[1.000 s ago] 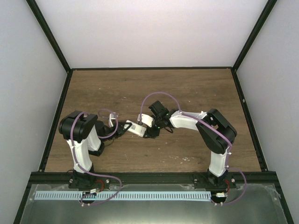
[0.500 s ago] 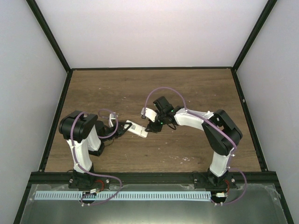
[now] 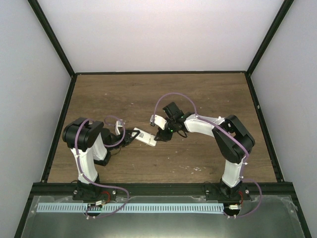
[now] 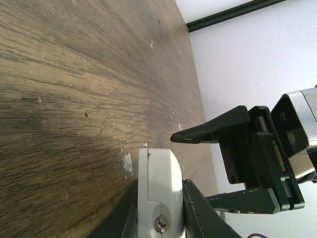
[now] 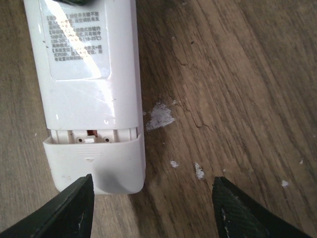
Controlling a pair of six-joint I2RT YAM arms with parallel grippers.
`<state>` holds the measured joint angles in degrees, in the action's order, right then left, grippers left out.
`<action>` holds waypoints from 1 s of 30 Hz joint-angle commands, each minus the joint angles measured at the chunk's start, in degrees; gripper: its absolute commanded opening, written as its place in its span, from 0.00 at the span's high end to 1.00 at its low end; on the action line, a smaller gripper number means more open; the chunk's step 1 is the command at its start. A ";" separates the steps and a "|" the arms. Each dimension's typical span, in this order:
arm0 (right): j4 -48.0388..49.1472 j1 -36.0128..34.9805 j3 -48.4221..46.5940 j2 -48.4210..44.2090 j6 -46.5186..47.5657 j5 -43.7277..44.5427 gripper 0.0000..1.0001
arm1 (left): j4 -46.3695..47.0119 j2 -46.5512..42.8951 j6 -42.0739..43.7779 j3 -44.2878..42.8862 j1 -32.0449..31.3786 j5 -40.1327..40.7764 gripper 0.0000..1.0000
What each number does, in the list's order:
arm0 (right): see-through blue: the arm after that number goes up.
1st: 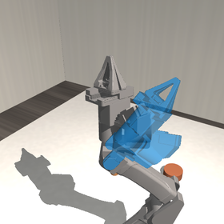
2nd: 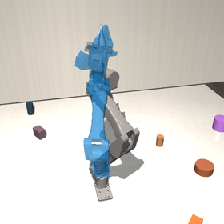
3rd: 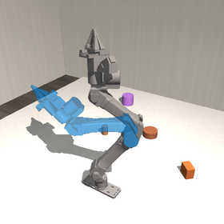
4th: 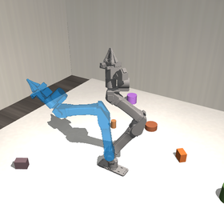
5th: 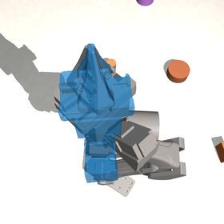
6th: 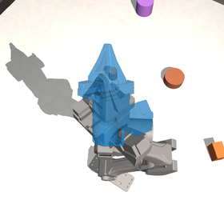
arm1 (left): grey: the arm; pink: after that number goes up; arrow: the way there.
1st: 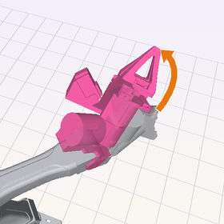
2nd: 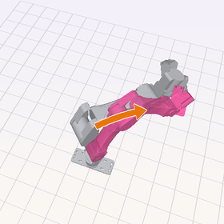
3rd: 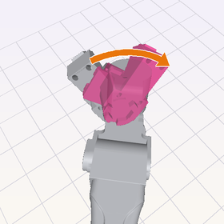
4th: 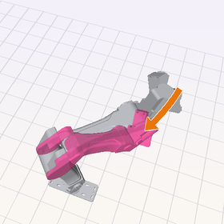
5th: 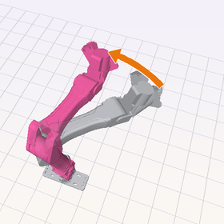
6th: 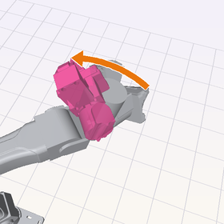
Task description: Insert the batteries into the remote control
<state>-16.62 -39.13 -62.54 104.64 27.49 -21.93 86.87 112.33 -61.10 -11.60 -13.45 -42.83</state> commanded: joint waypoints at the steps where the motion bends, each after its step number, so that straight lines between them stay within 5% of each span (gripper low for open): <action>1: 0.00 -0.15 -2.55 1.05 -1.01 -3.09 0.43 | 4.62 0.61 1.51 -0.32 -0.08 -0.72 1.00; 13: 0.49 -0.15 -3.89 4.70 -2.57 -5.87 0.46 | 4.81 0.43 1.64 0.03 -0.11 -0.75 1.00; 30: -0.14 -0.02 -5.94 10.41 -4.07 -8.89 0.72 | 5.01 0.08 1.69 -0.12 -0.12 -1.54 1.00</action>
<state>-17.19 -38.87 -67.16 111.50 23.38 -32.08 86.85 112.33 -61.08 -11.66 -13.08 -42.30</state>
